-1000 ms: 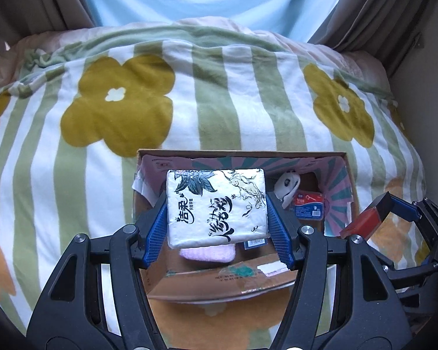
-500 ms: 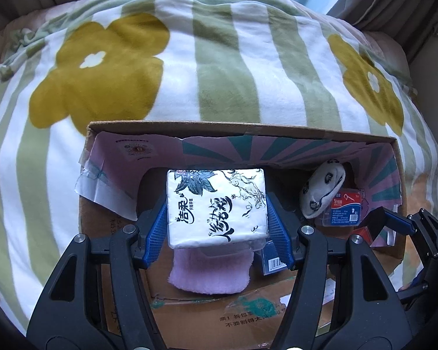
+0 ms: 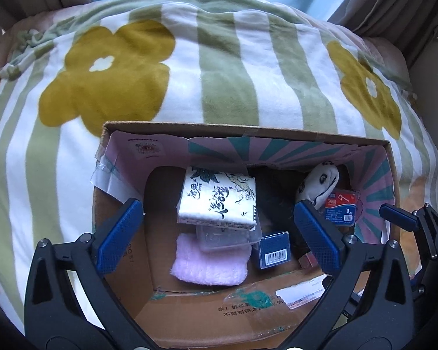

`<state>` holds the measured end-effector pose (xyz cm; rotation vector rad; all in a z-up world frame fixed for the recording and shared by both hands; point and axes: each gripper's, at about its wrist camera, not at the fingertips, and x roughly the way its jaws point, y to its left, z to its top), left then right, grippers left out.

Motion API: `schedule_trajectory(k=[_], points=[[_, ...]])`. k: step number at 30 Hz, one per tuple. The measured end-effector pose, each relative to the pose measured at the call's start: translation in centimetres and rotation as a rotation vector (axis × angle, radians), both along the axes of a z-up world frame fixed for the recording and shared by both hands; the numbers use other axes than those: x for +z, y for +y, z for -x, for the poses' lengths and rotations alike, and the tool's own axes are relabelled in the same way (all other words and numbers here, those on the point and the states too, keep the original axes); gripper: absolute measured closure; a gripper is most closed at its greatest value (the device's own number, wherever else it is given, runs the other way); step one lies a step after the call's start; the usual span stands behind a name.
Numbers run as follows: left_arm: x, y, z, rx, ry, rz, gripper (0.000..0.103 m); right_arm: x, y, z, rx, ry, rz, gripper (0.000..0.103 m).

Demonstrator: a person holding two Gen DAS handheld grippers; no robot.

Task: Organize objects

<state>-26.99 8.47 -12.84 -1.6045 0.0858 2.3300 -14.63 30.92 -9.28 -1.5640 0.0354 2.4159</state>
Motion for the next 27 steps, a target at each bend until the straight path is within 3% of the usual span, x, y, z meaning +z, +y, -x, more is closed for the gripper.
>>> schedule_trajectory(k=[14, 27], points=[[3.1, -0.6, -1.9, -0.009, 0.045, -0.011, 0.000, 2.1, -0.4, -1.5, -0.064, 0.020, -0.015, 0.000], [15.5, -3.7, -9.2, -0.033, 0.194, -0.054, 0.000, 12.4, -4.1, -6.0, -0.205, 0.139, -0.015, 0.000]])
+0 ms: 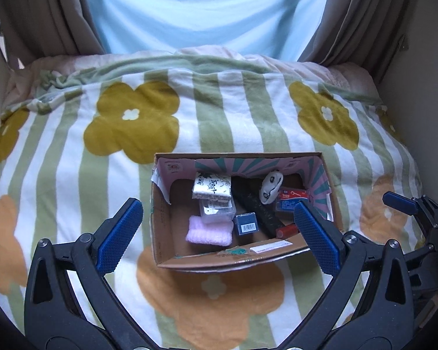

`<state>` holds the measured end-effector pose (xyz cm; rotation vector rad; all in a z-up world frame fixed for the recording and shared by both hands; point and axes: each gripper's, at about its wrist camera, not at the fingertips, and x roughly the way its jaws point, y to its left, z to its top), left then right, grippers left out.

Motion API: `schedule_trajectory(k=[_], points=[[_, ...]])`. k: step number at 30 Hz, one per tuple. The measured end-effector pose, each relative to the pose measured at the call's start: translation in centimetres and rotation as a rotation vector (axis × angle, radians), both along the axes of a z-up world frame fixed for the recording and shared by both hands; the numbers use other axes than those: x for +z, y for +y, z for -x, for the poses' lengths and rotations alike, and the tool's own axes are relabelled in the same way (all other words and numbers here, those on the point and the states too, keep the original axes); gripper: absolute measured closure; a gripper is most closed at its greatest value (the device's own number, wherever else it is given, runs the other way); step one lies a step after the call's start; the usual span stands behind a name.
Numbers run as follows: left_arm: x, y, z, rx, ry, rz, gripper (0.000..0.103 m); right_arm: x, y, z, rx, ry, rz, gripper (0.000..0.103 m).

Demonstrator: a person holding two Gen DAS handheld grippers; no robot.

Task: Organize objects

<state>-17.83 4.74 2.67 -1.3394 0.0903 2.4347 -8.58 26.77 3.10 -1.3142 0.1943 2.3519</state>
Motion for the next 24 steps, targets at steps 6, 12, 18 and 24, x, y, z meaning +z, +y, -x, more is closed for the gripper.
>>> schedule_trajectory(k=[6, 12, 18, 24], points=[[2.8, -2.8, -4.7, 0.023, 0.013, -0.032, 0.000, 3.4, -1.3, -3.1, -0.088, 0.052, 0.017, 0.000], [2.3, -4.4, -8.6, 0.050, 0.027, -0.026, 0.000, 2.8, -3.1, -5.4, -0.121, 0.044, -0.012, 0.000], [0.8, -5.0, -9.6, 0.045, 0.019, -0.022, 0.000, 1.2, -3.1, -6.3, -0.147, 0.031, -0.003, 0.000], [0.0, -5.0, -9.4, 0.043, 0.015, -0.021, 0.000, 0.7, -3.1, -6.6, -0.152, 0.023, -0.019, 0.000]])
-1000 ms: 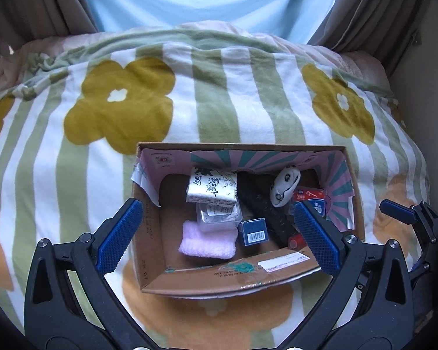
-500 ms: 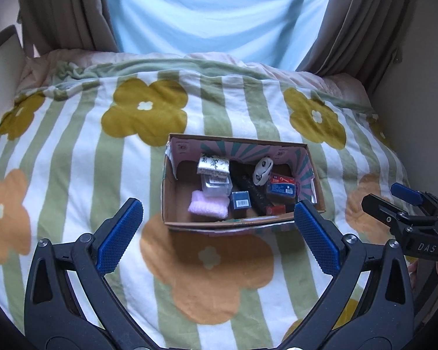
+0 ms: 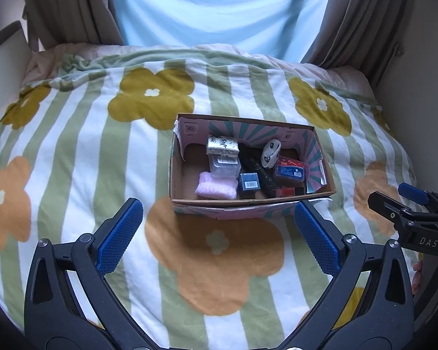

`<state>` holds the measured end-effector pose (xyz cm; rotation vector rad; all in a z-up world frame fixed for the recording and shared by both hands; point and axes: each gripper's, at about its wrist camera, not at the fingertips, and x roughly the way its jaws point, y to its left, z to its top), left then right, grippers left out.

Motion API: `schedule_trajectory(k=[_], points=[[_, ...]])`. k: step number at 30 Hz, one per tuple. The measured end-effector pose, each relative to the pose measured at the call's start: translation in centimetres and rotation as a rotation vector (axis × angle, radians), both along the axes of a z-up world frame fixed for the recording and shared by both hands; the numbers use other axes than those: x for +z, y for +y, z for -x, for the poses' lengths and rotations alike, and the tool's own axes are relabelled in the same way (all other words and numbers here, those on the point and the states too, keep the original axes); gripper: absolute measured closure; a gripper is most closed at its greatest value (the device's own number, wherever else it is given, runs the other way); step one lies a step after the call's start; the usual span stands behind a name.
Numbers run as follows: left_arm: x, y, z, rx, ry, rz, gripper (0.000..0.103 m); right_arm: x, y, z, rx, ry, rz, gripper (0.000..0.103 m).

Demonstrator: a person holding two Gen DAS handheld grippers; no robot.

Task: Organize objects

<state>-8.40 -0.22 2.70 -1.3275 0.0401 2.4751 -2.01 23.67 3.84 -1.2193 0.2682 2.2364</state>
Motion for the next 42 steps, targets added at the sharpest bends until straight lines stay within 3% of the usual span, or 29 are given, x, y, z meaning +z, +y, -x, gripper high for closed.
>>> schedule_trajectory(k=[42], points=[[0.2, 1.2, -0.5, -0.018, 0.006, 0.003, 0.000, 0.3, 0.1, 0.4, 0.013, -0.012, -0.006, 0.000]])
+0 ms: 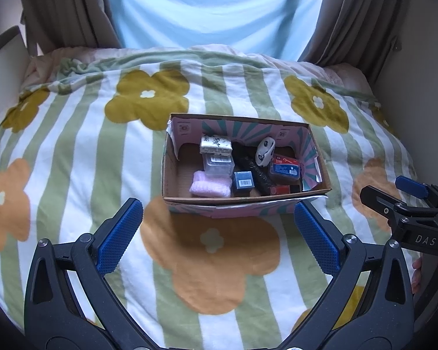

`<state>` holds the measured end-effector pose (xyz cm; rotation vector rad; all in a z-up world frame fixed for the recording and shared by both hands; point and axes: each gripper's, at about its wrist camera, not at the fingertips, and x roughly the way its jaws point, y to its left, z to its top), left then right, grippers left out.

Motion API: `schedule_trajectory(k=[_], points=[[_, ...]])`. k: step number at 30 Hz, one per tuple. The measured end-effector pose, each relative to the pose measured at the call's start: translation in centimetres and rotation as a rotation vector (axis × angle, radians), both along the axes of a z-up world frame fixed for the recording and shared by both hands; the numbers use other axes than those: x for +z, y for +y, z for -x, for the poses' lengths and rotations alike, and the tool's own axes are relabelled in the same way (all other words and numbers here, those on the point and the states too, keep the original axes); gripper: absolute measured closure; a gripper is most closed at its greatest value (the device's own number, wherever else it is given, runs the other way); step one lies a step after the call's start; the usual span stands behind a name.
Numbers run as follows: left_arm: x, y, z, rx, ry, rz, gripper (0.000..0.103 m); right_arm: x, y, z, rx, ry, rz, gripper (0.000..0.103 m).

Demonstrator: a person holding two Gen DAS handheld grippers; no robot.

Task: Organize objects

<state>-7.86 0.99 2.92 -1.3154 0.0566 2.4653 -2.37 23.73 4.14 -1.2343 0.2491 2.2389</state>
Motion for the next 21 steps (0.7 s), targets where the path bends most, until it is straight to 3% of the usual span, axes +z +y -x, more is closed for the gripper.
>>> schedule_trajectory(k=[21], points=[[0.75, 0.04, -0.63, -0.007, 0.018, 0.011, 0.000, 0.39, -0.20, 0.12, 0.005, 0.003, -0.004, 0.000]])
